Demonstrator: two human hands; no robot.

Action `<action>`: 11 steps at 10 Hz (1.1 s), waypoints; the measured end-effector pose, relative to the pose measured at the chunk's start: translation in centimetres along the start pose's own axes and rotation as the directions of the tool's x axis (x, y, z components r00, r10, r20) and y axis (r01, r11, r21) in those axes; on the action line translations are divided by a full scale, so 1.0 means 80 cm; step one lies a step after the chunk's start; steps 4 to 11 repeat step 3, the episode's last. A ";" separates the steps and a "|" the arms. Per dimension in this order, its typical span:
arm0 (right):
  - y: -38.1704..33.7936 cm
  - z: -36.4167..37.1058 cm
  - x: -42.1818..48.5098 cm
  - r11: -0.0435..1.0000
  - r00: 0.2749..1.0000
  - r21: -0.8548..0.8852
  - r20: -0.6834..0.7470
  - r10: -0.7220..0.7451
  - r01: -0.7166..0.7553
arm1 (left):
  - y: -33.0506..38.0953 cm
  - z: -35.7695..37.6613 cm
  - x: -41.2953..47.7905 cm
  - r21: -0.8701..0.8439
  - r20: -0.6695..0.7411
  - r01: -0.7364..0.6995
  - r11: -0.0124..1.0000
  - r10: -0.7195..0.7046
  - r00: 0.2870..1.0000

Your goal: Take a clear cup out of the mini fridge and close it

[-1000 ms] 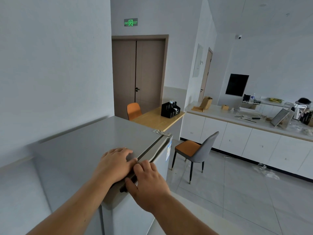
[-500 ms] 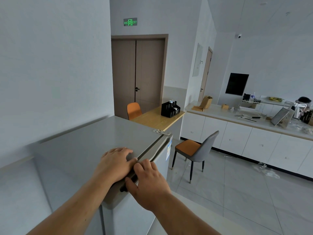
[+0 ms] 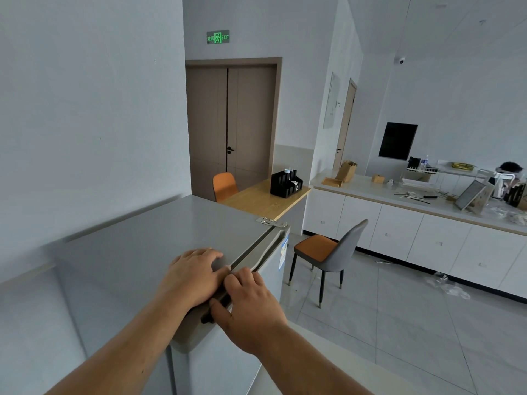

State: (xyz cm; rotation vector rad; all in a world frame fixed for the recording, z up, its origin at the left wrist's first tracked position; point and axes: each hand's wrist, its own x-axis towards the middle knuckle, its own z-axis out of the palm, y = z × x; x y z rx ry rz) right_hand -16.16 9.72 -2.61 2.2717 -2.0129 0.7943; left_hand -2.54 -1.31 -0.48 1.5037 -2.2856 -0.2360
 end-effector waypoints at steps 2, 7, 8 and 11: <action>0.009 -0.025 0.009 1.000 1.000 0.026 0.017 -0.009 0.008 | 0.005 -0.007 -0.005 -0.042 -0.045 -0.046 0.998 0.044 0.998; 0.020 -0.046 0.013 0.998 0.999 0.047 -0.023 0.043 -0.042 | 0.014 -0.013 -0.012 0.004 -0.115 -0.097 0.995 0.097 0.989; 0.020 -0.046 0.013 0.998 0.999 0.047 -0.023 0.043 -0.042 | 0.014 -0.013 -0.012 0.004 -0.115 -0.097 0.995 0.097 0.989; 0.020 -0.046 0.013 0.998 0.999 0.047 -0.023 0.043 -0.042 | 0.014 -0.013 -0.012 0.004 -0.115 -0.097 0.995 0.097 0.989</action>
